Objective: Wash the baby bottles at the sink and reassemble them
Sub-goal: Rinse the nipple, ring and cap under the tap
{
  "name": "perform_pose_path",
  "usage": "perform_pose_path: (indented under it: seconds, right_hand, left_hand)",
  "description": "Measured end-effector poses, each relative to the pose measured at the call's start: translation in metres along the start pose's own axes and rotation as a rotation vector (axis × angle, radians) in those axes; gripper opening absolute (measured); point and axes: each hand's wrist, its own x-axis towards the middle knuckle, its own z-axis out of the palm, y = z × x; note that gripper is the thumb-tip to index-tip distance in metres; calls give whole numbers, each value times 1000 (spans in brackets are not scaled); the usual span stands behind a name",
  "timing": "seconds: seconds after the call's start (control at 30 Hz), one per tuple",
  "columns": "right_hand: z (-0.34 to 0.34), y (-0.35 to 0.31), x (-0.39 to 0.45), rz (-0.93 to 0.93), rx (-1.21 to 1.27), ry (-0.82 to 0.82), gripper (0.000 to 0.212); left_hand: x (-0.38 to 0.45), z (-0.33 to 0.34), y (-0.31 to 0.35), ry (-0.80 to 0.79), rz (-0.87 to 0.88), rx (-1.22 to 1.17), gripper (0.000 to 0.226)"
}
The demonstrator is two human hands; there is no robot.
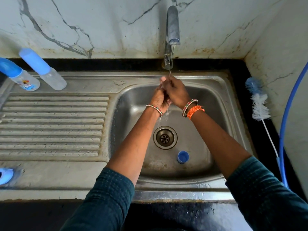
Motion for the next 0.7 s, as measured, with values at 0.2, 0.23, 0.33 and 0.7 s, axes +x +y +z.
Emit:
perform_pose_path:
  seconds: [0.2,0.23,0.33,0.7]
  right_hand:
    - [-7,3,-9,-250,-224,7,32]
    - [-7,2,-8,-262,-235,40,34]
    - [-5,3,-9,-300,-251,53,40]
    - [5,21,-9,-59,-251,196,30]
  left_hand:
    - [4,-11,9,49,-90,-105,26]
    - [4,-11,9,43,-101,-111,26]
    - [5,-12,7,38,-118,-153,29]
    - [13,-34,7,168,-90,332,14]
